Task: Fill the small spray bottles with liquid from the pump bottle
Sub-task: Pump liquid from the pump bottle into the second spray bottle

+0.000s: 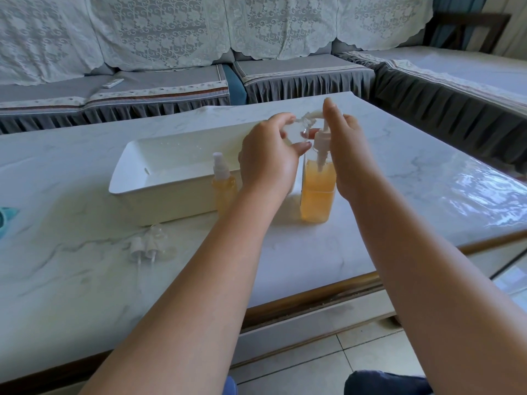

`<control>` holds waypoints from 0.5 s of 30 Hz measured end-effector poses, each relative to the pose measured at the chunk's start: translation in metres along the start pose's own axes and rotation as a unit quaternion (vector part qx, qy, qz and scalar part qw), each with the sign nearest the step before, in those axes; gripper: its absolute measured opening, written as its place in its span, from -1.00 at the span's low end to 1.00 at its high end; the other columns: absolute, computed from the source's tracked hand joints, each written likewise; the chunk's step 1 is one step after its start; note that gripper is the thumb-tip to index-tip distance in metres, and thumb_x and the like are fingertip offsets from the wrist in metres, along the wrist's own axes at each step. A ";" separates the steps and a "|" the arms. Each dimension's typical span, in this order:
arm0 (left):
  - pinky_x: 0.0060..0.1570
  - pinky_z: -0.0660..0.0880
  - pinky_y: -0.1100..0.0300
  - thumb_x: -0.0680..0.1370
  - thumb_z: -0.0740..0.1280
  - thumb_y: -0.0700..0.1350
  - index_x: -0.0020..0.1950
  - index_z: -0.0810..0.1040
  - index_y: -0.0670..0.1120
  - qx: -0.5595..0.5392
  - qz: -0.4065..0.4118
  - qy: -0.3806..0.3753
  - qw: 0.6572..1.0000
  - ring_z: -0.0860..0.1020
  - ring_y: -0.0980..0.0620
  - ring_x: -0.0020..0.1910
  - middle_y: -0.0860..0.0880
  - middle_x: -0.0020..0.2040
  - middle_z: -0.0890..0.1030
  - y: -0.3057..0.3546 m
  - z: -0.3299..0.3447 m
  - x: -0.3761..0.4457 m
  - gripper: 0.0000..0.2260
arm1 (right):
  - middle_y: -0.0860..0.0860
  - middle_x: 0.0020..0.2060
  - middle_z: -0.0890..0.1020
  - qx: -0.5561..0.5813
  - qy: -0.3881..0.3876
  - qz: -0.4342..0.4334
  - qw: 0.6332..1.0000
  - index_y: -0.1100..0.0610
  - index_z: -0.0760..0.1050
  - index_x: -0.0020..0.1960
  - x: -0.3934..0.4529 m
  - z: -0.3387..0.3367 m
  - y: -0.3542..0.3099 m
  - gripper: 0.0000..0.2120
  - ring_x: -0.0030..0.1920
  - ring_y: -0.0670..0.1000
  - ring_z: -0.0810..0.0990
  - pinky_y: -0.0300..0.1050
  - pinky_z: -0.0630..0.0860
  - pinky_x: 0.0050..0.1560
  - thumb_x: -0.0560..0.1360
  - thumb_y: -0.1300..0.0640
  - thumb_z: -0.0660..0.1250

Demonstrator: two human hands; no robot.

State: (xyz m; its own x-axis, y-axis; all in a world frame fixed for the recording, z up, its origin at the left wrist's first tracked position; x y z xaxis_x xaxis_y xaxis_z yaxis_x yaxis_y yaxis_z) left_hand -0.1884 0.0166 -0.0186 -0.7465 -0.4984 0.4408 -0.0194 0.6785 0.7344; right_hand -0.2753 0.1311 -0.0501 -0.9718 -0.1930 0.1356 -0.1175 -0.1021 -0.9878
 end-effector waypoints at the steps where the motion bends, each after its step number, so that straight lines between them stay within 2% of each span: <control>1: 0.03 0.44 0.17 0.44 0.49 -0.04 0.32 0.53 0.04 0.002 0.003 0.001 1.000 0.54 0.02 0.04 0.02 0.05 0.61 0.001 -0.001 0.000 -0.55 | -0.02 -0.18 0.70 -0.001 -0.005 0.004 1.000 0.13 0.43 0.29 -0.001 0.000 0.000 -0.46 -0.09 -0.01 0.64 -0.13 0.44 -0.18 0.55 -0.28 0.20; 7: 0.02 0.44 0.17 0.45 0.48 -0.04 0.33 0.51 0.03 0.006 0.006 -0.002 1.000 0.55 0.02 0.05 0.02 0.07 0.61 0.002 -0.001 -0.001 -0.55 | 0.02 -0.10 0.69 0.006 -0.003 0.010 1.000 0.11 0.43 0.28 -0.006 0.001 -0.004 -0.45 -0.07 -0.02 0.64 -0.13 0.46 -0.12 0.55 -0.31 0.19; 15: 0.04 0.46 0.14 0.45 0.48 -0.04 0.33 0.52 0.03 0.012 0.011 0.003 1.000 0.55 0.01 0.07 0.01 0.08 0.62 0.002 -0.002 0.000 -0.55 | 0.01 -0.14 0.69 0.012 -0.007 0.009 1.000 0.13 0.43 0.29 -0.006 0.002 -0.004 -0.45 -0.05 0.00 0.64 -0.11 0.46 -0.12 0.54 -0.29 0.21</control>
State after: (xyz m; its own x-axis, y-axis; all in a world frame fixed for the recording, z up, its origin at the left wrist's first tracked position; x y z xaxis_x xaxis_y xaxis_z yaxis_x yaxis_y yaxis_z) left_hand -0.1871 0.0172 -0.0163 -0.7430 -0.4862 0.4600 -0.0194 0.7026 0.7113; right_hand -0.2682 0.1307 -0.0469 -0.9709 -0.2085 0.1181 -0.0942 -0.1211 -0.9882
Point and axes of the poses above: each hand's wrist, its own x-axis towards the middle knuckle, its own z-axis out of the palm, y = z × x, the point moved 7 cm from there along x, towards the middle knuckle
